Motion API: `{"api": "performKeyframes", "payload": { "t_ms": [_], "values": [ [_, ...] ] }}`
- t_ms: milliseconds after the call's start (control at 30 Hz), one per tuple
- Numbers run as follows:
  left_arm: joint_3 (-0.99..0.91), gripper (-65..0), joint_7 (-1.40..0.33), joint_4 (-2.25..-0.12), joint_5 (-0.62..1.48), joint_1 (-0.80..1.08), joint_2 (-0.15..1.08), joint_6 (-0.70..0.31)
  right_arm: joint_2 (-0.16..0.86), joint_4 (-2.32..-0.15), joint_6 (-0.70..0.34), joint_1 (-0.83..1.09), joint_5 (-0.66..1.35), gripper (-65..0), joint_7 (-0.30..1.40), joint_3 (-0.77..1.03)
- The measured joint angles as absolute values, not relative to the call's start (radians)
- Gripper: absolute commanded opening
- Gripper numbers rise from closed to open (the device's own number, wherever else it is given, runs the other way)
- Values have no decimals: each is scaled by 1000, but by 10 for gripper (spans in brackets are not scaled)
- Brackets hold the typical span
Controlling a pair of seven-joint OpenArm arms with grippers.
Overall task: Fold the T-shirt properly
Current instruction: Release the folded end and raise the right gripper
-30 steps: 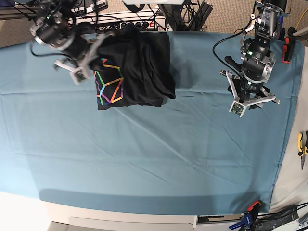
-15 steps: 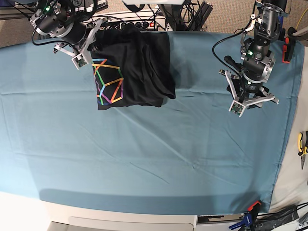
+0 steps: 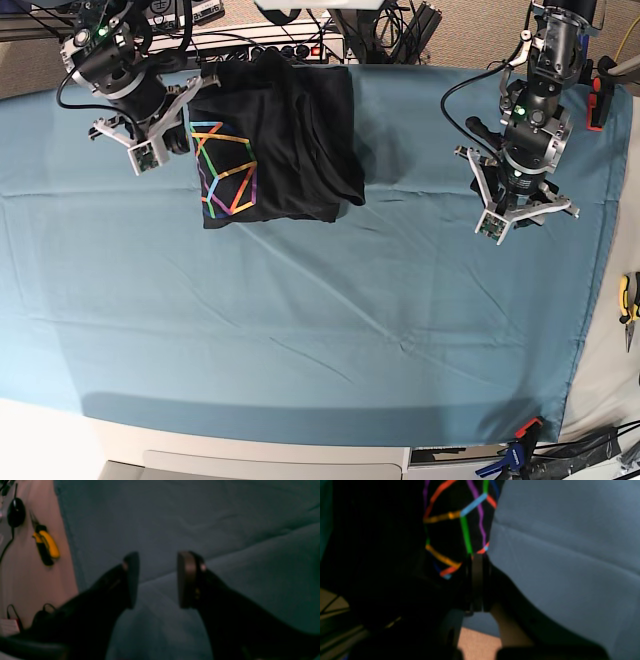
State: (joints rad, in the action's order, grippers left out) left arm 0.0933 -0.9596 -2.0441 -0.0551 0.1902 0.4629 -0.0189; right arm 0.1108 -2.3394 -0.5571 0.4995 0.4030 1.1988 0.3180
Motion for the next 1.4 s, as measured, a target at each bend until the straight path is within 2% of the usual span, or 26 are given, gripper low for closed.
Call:
{"api": "performKeyframes", "payload": {
  "t_ms": [233,467,800,900,1067,1133,1267,1333,1400],
  "values": [
    [93,-416,-960,-2044,-55,190,463,-19,111,-2219,-552,506,393,-650,1279,237],
    [93,-416,-960,-2044,-55,190,463,-19,112,-2238,-554,529,399,-650,1378,152],
    [93,-416,-960,-2044,-55,191,463,-19,113,-2247,-554,657,401,-650,1406,148],
    [93,-416,-960,-2044,-55,190,463,-19,113,-2249,-558,659,455,-650,1406,148],
    [93,-416,-960,-2044,-19,190,463,-19,113,-2349,-621,653,597,-650,1396,148],
    [93,-447,-960,-2044,-13,190,463,-19,113,-2337,-631,639,620,-650,1361,154],
    [93,-639,-963,-2044,43,190,463,-20,116,-2338,-629,536,629,-650,1282,156],
    [93,-650,-963,-2044,86,191,463,-19,115,-2339,-630,498,589,-650,1241,156],
    [93,-650,-963,-2044,150,191,463,-60,115,-2339,-614,466,503,-650,1189,156]
  ]
}}
